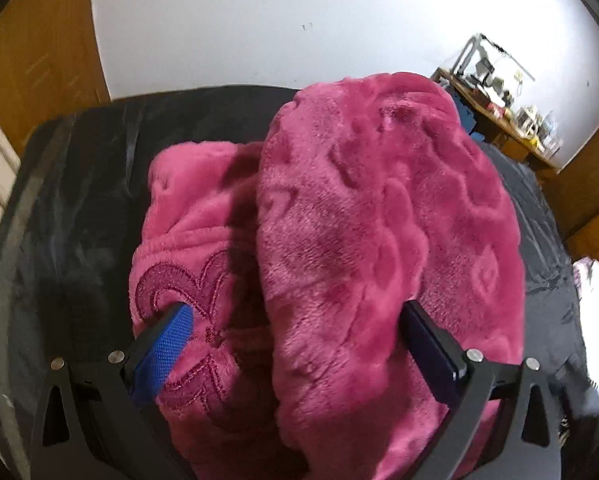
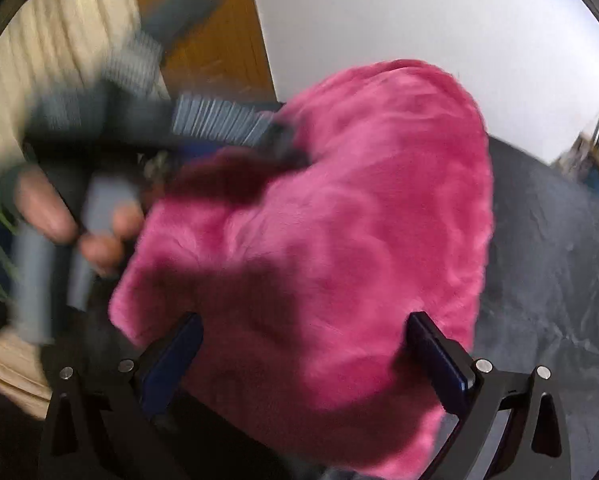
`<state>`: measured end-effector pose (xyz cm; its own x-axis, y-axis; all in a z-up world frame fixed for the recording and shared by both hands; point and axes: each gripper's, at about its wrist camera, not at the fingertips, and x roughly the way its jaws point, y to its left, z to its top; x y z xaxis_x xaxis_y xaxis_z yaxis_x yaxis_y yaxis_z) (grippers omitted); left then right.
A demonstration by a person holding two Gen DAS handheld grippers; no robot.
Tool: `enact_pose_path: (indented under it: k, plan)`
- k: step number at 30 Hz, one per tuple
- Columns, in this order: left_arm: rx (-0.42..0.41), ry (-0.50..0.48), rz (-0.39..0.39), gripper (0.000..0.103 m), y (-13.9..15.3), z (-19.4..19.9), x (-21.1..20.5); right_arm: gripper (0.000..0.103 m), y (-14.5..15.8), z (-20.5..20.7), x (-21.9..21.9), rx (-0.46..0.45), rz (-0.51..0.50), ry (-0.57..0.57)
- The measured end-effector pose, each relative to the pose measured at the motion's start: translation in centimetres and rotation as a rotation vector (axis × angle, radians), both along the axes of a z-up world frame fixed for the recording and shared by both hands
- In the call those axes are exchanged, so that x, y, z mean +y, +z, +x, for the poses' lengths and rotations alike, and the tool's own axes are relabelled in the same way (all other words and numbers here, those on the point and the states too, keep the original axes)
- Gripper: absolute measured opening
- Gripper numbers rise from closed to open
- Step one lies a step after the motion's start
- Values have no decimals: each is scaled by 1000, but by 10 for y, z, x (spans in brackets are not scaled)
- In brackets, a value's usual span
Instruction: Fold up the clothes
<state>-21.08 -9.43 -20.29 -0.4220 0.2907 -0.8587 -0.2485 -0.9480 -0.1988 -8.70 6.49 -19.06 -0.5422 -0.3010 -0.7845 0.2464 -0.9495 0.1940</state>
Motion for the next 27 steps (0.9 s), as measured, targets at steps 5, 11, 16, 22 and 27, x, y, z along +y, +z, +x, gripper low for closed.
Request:
enact_pose_path:
  k: [5, 11, 16, 22, 27]
  plan:
    - [28, -29, -6, 102, -6, 5, -6, 103, 38, -35, 66, 34, -103, -117]
    - [20, -35, 15, 102, -11, 5, -13, 103, 59, -111, 66, 110, -28, -60]
    - [31, -36, 23, 102, -14, 0, -6, 103, 41, -178, 41, 26, -79, 82]
    - [37, -16, 34, 102, -17, -2, -5, 103, -13, -242, 36, -233, -42, 45]
    - [37, -6, 26, 102, -21, -5, -4, 103, -35, -255, 11, -283, 123, 75]
